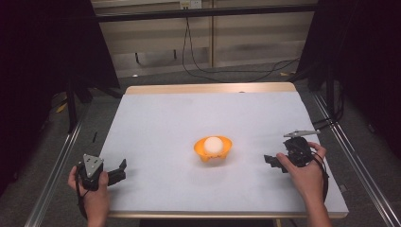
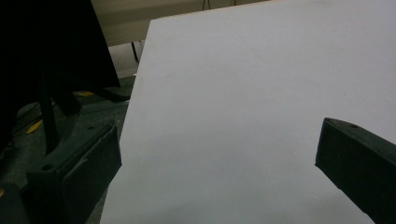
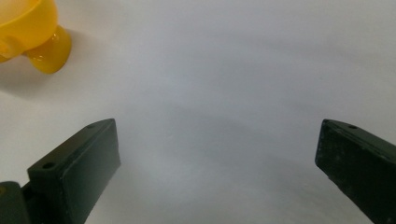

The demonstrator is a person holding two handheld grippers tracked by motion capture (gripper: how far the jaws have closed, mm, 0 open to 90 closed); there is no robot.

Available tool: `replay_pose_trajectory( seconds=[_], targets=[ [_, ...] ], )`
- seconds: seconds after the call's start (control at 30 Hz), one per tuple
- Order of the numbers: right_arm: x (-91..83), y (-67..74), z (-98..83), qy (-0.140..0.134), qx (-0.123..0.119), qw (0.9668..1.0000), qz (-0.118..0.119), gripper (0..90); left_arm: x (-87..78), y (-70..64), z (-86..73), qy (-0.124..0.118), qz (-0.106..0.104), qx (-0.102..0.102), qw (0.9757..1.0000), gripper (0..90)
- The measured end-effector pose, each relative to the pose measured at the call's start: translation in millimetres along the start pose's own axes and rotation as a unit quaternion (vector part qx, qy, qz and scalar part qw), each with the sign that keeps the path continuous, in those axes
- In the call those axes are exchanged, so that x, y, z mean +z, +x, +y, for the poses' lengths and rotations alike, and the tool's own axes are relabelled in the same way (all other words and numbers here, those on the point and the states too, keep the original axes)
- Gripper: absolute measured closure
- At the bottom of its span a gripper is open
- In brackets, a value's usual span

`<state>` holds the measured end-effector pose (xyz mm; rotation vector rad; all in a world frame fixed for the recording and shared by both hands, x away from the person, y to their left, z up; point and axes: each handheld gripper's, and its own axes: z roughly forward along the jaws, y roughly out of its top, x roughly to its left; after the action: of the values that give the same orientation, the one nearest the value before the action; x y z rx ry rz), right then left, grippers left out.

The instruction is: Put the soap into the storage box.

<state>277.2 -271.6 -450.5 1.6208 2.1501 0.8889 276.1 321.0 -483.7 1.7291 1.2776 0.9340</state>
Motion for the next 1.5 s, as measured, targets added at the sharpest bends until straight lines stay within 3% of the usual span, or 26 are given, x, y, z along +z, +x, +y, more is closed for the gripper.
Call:
replay_pose_trajectory(
  seconds=[0.27,0.73,1.0,1.5],
  targets=[
    [-6.6,-10.8,-14.8,-0.020,-0.002,0.9998,-0.006,0.0,-0.4,0.1,0.0,0.002,-0.001,0.003,1.0000,0.0],
    [-22.0,-31.2,-40.8,-0.065,0.015,0.9976,-0.015,0.0,-0.2,-0.2,0.0,0.002,-0.001,0.005,1.0000,0.0],
    [-37.1,-43.2,-55.0,-0.096,0.014,0.9950,-0.021,0.0,-0.2,0.0,0.1,0.002,0.000,0.005,1.0000,0.0],
    [-67.3,-69.7,-96.1,-0.150,0.043,0.9871,-0.037,0.0,0.0,1.1,0.0,0.001,-0.002,-0.005,1.0000,0.0]
  ],
)
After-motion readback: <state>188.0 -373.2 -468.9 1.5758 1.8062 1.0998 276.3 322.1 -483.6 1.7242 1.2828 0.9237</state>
